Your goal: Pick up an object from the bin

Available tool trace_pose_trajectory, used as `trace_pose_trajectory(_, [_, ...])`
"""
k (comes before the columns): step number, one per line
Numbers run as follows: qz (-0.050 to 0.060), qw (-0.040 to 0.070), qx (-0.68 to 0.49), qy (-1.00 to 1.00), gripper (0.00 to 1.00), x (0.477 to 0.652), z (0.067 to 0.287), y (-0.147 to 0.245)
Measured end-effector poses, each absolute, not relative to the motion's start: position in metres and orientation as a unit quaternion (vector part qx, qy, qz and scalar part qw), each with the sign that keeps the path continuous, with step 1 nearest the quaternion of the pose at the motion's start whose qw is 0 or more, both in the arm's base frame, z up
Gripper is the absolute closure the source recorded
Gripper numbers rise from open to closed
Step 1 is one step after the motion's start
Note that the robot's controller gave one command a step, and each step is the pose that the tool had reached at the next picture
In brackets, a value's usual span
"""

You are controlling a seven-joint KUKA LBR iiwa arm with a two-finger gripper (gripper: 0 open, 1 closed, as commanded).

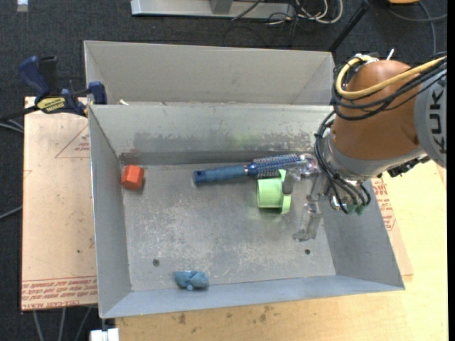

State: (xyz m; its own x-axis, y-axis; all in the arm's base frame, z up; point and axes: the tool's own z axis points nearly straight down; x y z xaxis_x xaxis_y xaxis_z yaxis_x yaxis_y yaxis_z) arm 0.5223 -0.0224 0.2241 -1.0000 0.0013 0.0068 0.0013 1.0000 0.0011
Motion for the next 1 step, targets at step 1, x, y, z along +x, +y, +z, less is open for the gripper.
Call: trace_pose_trajectory(1, [-0.001, 0.001, -0.074, -0.997, 0.0, 0.5676, 0.163, 0.0234])
